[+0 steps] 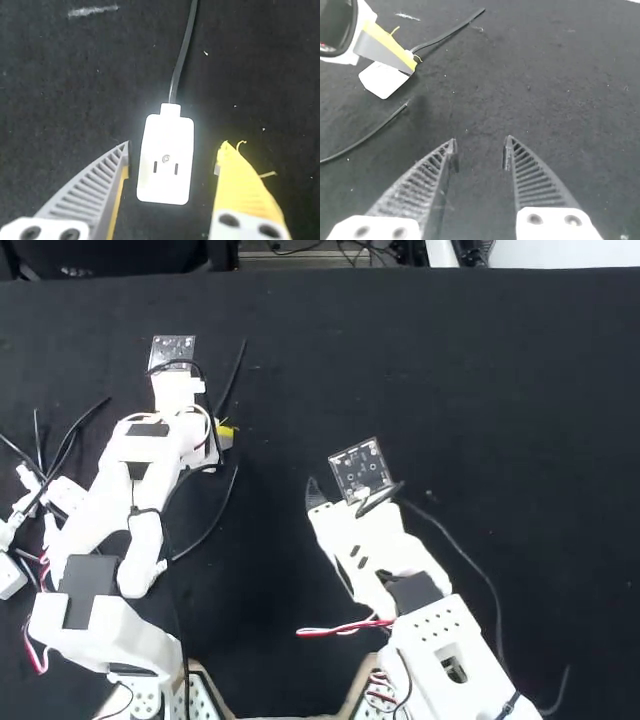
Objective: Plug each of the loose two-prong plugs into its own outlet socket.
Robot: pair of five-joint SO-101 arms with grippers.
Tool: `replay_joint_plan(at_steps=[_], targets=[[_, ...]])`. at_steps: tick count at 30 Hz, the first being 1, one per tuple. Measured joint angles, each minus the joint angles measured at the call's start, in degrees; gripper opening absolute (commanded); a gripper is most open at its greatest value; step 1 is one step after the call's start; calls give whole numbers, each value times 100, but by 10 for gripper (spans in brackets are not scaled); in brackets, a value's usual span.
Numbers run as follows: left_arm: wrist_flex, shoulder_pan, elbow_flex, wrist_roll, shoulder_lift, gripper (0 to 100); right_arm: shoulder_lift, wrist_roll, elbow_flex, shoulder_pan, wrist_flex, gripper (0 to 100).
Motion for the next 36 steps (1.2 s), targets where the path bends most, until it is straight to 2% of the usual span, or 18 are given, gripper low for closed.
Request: replay_joint_plan(at_steps=[4,10,14,19,24,26,29,30,31,36], targets=[[123,0,-132,-35,413,272,0,0,0,0,0,142],[1345,0,-1327,-132,1178,268,0,0,0,0,0,142],[1363,0,-1556,202,1503,267,0,0,0,0,0,142],[1345,0,-1626,967,1582,267,0,0,0,0,0,142],[1345,-18,-1723,1055,1635,266,0,0,0,0,0,142],[1345,-18,-1758,1055,1644,217,0,0,0,0,0,142],[1345,-18,-1767,730,1644,39,0,0,0,0,0,142],[1345,-9,-1767,589,1644,18,0,0,0,0,0,142],[1345,-9,-1767,519,1644,49,0,0,0,0,0,142],[1600,-9,-1776,396,1635,28,0,0,0,0,0,142]])
